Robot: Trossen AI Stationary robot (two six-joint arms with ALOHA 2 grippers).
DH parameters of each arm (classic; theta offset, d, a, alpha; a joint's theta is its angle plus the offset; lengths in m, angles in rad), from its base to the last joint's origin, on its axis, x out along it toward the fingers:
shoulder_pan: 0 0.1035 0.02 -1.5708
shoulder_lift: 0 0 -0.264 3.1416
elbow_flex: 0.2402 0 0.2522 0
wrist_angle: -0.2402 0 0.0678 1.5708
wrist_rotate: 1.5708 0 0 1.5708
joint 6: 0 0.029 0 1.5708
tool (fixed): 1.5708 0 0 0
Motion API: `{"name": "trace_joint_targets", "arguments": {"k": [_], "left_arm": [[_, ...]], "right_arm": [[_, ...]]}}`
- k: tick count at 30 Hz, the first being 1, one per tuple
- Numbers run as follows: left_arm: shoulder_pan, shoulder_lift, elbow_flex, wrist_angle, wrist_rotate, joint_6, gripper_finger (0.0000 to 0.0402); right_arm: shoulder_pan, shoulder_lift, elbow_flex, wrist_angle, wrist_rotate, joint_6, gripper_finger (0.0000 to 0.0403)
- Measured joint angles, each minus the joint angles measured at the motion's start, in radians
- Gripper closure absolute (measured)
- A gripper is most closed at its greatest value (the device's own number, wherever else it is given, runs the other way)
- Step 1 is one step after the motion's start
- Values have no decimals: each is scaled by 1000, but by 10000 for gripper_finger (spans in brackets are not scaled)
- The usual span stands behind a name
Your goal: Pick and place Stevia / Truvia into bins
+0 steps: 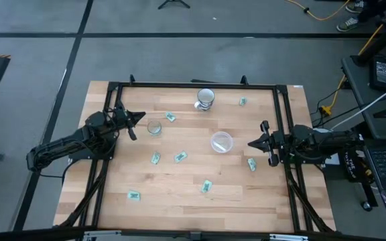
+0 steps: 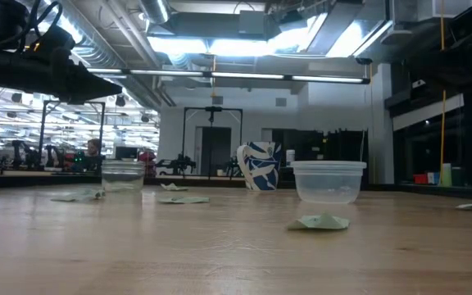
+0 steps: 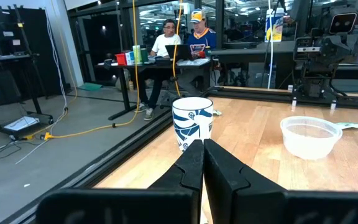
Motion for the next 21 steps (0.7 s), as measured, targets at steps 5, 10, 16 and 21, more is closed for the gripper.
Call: {"name": "trace_joint_targets", "arguments": {"k": [5, 10, 16, 21], "left_arm": [[0, 0, 0, 0, 0, 0, 395], [0, 0, 0, 0, 0, 0, 395], [0, 0, 0, 0, 0, 0, 395], [0, 0, 0, 0, 0, 0, 395]], "right_arm": [[0, 0, 0, 0, 0, 0, 399], [0, 0, 0, 7, 0, -35, 399], [0, 0, 0, 20, 0, -116, 399], [0, 0, 0, 19, 0, -155, 399]]}}
